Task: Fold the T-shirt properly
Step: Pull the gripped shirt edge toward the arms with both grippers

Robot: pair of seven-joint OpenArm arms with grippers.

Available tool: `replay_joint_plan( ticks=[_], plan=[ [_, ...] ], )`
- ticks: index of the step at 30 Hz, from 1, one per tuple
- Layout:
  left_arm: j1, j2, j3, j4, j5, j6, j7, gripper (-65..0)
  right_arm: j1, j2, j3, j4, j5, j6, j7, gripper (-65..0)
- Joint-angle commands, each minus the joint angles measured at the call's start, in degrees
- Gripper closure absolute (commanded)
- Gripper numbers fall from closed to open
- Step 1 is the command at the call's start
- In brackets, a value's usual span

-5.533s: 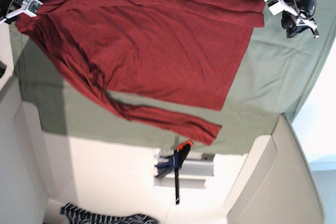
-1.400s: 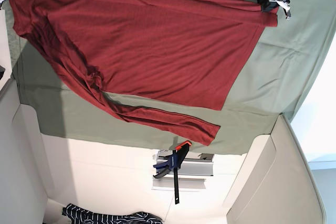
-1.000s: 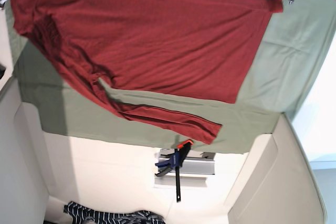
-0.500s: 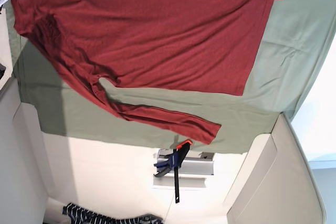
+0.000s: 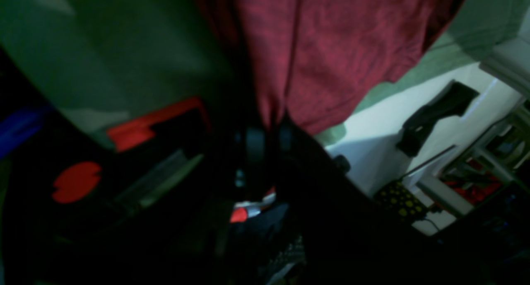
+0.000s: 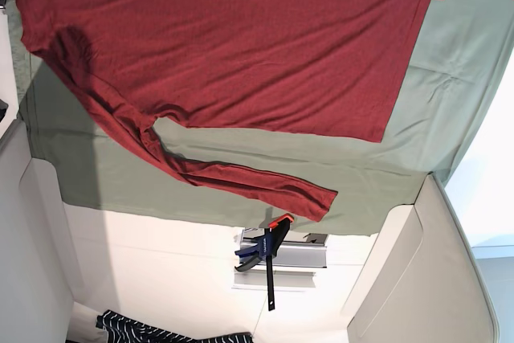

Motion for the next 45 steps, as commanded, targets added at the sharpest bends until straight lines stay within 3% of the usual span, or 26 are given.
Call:
replay_joint_plan(
  ticks=[1,16,22,31,41,45],
  plan=[
    [0.33,-1.18,-0.44,0.48,0.5,0.83,1.11,0.0,-0.15,1.75,0.63,0.83,-1.01,-0.37,-1.11,0.0],
    [3.02,-2.99,-0.44,0.48,1.07,0.87,1.07,0.0,-1.86,1.86,0.63,0.94,-0.94,-0.37,-2.82,0.0],
    [2.82,-3.04,-0.57,0.48,4.79,5.86,1.16,0.0,-1.86,1.88,0.63,0.94,-0.94,-0.37,-4.07,0.0],
    [2.75,-3.02,-5.31,0.48,2.71,5.75,1.31,0.0,-1.86,1.88,0.63,0.94,-0.76,-0.37,-4.07,0.0],
    [3.06,-2.99,-5.57,0.48,1.66,5.7,1.4,0.0,-1.86,1.86,0.63,0.94,-0.76,-0.37,-4.11,0.0],
    [3.06,-3.02,-5.57,0.48,1.16,4.09,1.6,0.0,-1.86,1.86,0.63,0.94,-0.74,-0.37,-4.52,0.0]
  ],
)
